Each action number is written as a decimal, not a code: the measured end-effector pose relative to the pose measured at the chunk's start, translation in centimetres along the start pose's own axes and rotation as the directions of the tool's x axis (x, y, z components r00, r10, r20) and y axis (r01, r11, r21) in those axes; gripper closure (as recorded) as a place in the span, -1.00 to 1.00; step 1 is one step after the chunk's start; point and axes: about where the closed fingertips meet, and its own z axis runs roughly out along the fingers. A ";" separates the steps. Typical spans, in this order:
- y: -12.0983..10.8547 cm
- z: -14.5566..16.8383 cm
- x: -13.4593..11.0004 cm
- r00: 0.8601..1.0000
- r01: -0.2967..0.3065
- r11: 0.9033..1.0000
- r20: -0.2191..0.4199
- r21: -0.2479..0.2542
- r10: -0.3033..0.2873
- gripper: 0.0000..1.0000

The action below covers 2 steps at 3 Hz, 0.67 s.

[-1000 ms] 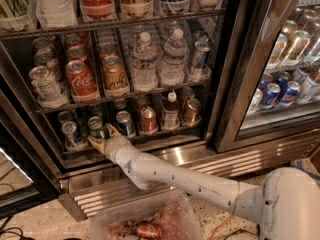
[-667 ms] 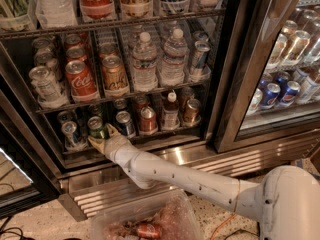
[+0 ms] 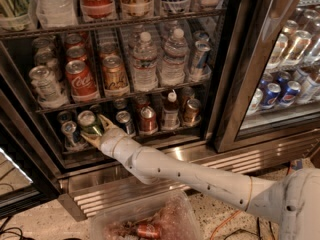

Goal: Pick green can from bottom shelf of fridge

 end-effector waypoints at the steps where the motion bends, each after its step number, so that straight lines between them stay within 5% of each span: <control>1: 0.9 -1.8 -1.9 0.999 0.054 0.998 0.000 -0.039 -0.054 1.00; 2: 1.7 -5.3 -1.0 0.996 0.044 0.997 -0.079 -0.066 -0.049 1.00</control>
Offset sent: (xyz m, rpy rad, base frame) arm -0.0839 -0.0608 -0.0087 -0.1758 0.1060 0.0405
